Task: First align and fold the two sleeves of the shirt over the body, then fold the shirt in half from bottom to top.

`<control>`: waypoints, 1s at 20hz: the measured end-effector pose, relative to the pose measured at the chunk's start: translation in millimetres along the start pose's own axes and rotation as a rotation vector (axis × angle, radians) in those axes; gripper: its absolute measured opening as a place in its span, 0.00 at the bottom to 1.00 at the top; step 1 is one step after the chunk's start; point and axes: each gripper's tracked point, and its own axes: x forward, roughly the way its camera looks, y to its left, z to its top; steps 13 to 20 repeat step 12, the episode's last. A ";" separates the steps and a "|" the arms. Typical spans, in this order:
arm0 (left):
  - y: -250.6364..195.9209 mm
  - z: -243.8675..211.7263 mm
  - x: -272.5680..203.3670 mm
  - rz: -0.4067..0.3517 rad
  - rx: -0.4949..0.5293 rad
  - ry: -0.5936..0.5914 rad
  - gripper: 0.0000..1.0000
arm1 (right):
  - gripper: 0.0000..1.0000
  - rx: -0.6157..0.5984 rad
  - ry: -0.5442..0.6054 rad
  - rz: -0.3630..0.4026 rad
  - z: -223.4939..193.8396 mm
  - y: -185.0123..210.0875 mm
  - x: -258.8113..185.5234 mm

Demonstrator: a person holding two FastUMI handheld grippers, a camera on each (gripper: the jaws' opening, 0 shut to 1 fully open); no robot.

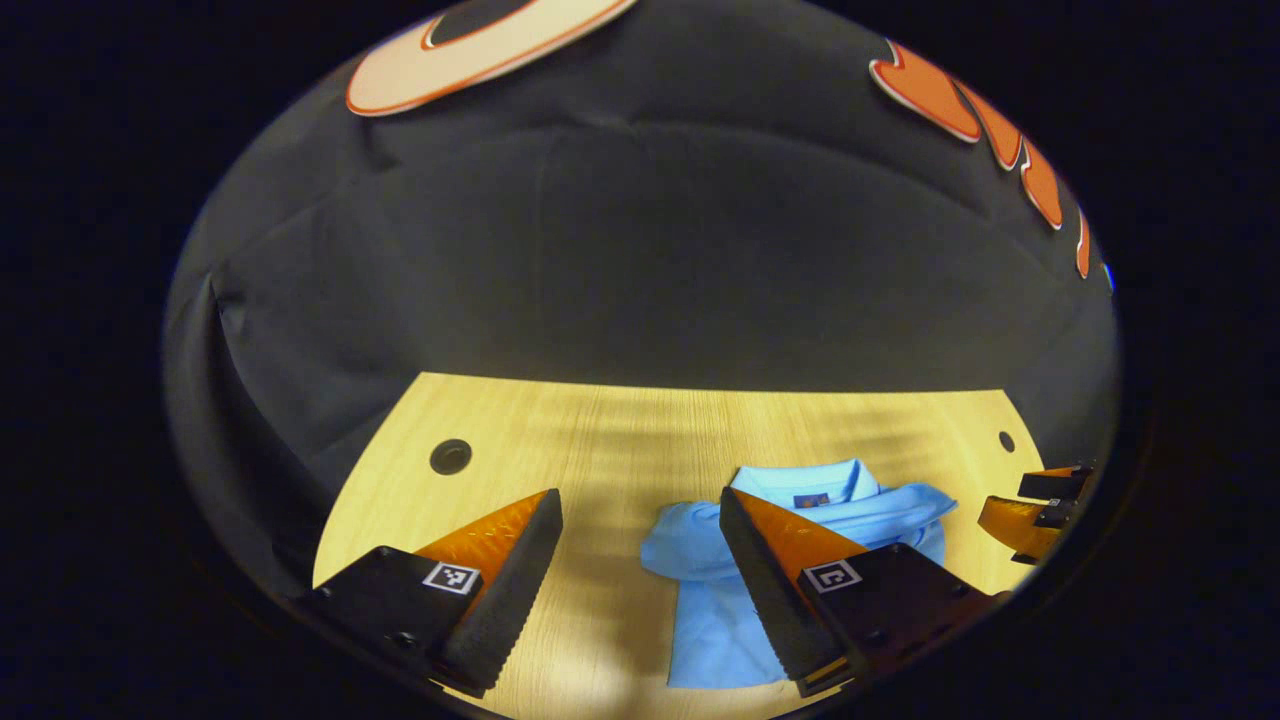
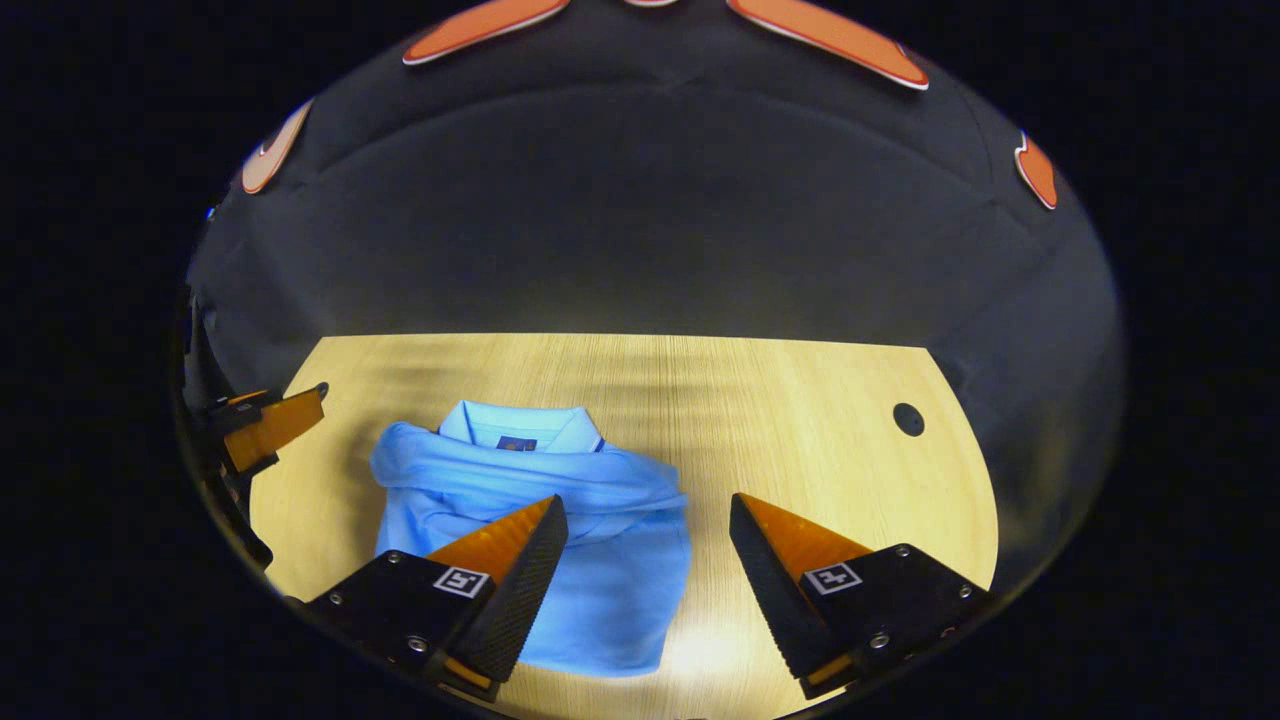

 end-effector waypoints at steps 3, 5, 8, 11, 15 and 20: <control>0.8 22.1 -46.3 0.017 -0.011 -0.074 1.00 | 0.99 0.001 -0.060 0.009 9.5 -1.3 -39.4; 1.5 37.3 -78.8 0.013 -0.056 -0.130 1.00 | 0.99 0.011 -0.112 0.031 21.8 0.9 -69.0; 10.1 56.7 -124.2 0.008 -0.053 -0.221 1.00 | 0.98 0.026 -0.194 0.029 36.3 -4.0 -104.6; 25.9 64.5 -154.4 0.038 -0.040 -0.263 1.00 | 0.98 0.048 -0.235 0.050 39.4 -1.2 -131.7; 27.0 69.6 -165.4 0.037 -0.062 -0.293 1.00 | 0.98 0.047 -0.244 0.054 40.0 -2.4 -141.6; 27.0 69.6 -165.4 0.037 -0.062 -0.293 1.00 | 0.98 0.047 -0.244 0.054 40.0 -2.4 -141.6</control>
